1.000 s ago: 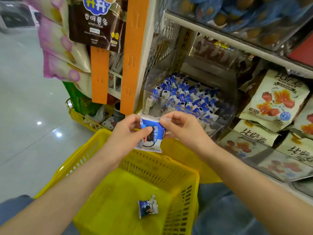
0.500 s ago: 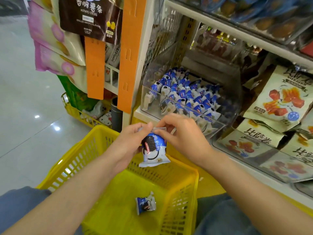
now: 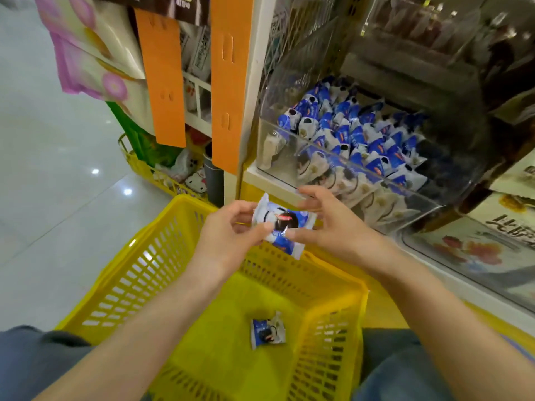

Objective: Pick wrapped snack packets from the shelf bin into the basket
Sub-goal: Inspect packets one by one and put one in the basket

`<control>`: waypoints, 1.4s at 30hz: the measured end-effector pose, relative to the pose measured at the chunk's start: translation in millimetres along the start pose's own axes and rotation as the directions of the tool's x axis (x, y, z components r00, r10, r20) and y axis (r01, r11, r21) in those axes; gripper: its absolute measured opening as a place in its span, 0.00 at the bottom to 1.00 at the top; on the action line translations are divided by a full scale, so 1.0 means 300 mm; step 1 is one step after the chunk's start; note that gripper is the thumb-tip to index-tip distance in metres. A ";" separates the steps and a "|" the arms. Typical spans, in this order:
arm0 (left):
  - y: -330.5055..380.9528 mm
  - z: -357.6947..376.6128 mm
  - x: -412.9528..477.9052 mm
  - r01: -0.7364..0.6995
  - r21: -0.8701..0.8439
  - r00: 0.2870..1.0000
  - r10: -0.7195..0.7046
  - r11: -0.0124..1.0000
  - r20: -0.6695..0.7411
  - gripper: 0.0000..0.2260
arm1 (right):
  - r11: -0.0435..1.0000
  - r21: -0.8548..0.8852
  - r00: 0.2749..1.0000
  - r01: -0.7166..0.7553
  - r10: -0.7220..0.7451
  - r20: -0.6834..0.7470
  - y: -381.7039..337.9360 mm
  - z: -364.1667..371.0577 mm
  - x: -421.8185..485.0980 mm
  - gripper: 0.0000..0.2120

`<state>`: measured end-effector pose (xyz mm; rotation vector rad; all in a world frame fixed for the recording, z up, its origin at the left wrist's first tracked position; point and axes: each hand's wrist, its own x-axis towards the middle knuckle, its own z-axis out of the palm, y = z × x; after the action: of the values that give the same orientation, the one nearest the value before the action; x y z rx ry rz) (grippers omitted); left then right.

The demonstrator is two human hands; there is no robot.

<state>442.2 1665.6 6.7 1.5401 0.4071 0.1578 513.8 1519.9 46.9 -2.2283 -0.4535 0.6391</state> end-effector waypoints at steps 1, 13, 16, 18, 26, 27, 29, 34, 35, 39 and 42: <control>-0.006 0.004 -0.003 -0.037 0.077 0.999 0.036 0.996 0.019 0.11 | 0.999 -0.025 0.999 0.047 -0.046 0.018 0.001 0.008 0.001 0.33; 0.000 -0.017 -0.020 -0.032 0.104 0.999 0.034 0.994 -0.024 0.09 | 0.972 0.152 0.979 0.182 -0.193 0.060 0.012 0.078 0.002 0.09; 0.003 -0.021 -0.032 -0.171 0.306 0.981 0.191 0.937 -0.039 0.09 | 0.957 0.190 0.975 0.219 -0.223 0.003 0.012 0.102 -0.013 0.06; 0.006 -0.019 -0.046 -0.226 0.345 0.968 0.248 0.911 -0.023 0.09 | 0.954 0.182 0.971 0.237 -0.233 -0.045 0.015 0.108 -0.019 0.06; -0.013 -0.025 -0.036 -0.201 0.393 0.976 0.219 0.897 0.000 0.11 | 0.949 -0.081 0.926 0.306 -0.316 -0.208 0.008 0.143 -0.022 0.02; -0.017 -0.027 -0.033 -0.191 0.399 0.978 0.208 0.897 0.001 0.11 | 0.929 -0.160 0.907 0.333 -0.362 -0.215 0.006 0.146 -0.025 0.02; -0.026 -0.034 -0.028 -0.189 0.416 0.979 0.202 0.889 0.012 0.12 | 0.879 -0.287 0.876 0.381 -0.443 -0.193 0.004 0.152 -0.034 0.04; -0.046 -0.023 -0.033 -0.147 0.340 0.983 0.174 0.929 -0.051 0.05 | 0.874 -0.333 0.867 0.354 -0.440 -0.232 0.004 0.156 -0.033 0.05; -0.047 -0.023 -0.036 -0.122 0.297 0.982 0.158 0.947 -0.101 0.02 | 0.892 -0.294 0.855 0.343 -0.426 -0.295 0.002 0.154 -0.029 0.04; -0.025 -0.023 -0.021 0.134 0.075 0.979 -0.120 0.988 -0.165 0.09 | 0.923 -0.116 0.813 0.368 -0.380 -0.442 -0.010 0.137 -0.018 0.00; 0.016 -0.015 -0.016 0.369 -0.253 0.922 -0.386 0.894 -0.022 0.21 | 0.854 -0.197 0.791 0.481 -0.520 -0.323 -0.008 0.135 -0.027 0.02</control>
<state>436.9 1668.5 12.2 1.1891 0.7109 -0.0421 483.6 1540.7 27.4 -2.1217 -0.8590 -0.0891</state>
